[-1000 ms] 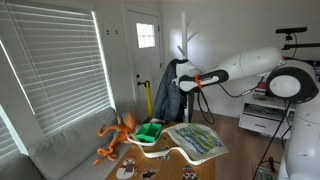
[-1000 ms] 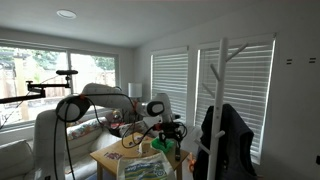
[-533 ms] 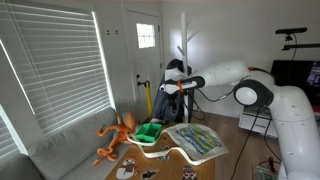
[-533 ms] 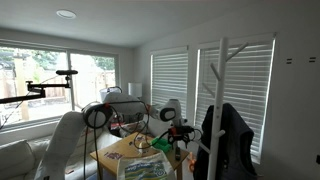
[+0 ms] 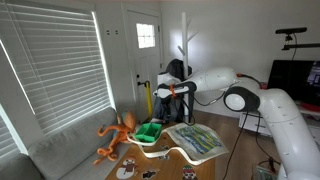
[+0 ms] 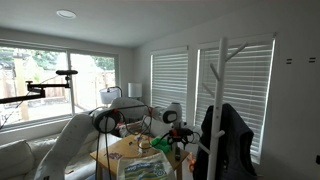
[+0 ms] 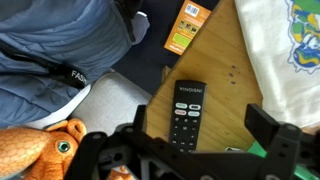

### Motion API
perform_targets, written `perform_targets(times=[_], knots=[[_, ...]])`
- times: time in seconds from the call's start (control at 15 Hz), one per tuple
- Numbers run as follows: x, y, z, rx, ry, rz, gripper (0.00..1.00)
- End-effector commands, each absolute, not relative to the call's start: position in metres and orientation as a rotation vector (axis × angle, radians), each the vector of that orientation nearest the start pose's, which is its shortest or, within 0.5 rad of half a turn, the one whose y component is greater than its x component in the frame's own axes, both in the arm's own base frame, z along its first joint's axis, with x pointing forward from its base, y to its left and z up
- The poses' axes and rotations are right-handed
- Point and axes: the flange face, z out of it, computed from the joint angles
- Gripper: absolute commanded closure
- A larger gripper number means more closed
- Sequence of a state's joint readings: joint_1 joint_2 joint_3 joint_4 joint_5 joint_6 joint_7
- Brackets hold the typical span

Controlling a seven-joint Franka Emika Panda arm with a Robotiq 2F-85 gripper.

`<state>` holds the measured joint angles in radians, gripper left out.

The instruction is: Put the black remote in the green lunchbox

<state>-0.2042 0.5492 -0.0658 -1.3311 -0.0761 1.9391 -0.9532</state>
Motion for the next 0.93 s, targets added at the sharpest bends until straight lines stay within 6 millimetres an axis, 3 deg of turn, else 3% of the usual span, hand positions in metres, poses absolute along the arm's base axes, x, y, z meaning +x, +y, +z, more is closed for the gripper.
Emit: perform_targets(times=[0.0,0.13,0.33,0.53,0.6,0.67,0.73,0.87], knots=[[0.713,-0.182,0.396,-3.142,-0.870,-0.121,0.00],[0.720,-0.184,0.381,-3.165,-0.779,-0.192,0.00],[0.729,-0.184,0.363,-3.118,-0.815,-0.242,0.00],[0.727,-0.171,0.360,-3.063,-0.867,-0.224,0.04],[0.728,-0.168,0.361,-3.062,-0.880,-0.229,0.07],[0.727,-0.166,0.362,-3.062,-0.887,-0.226,0.29],[0.728,-0.165,0.362,-3.057,-0.893,-0.222,0.31],[0.729,-0.165,0.360,-3.054,-0.895,-0.211,0.46]])
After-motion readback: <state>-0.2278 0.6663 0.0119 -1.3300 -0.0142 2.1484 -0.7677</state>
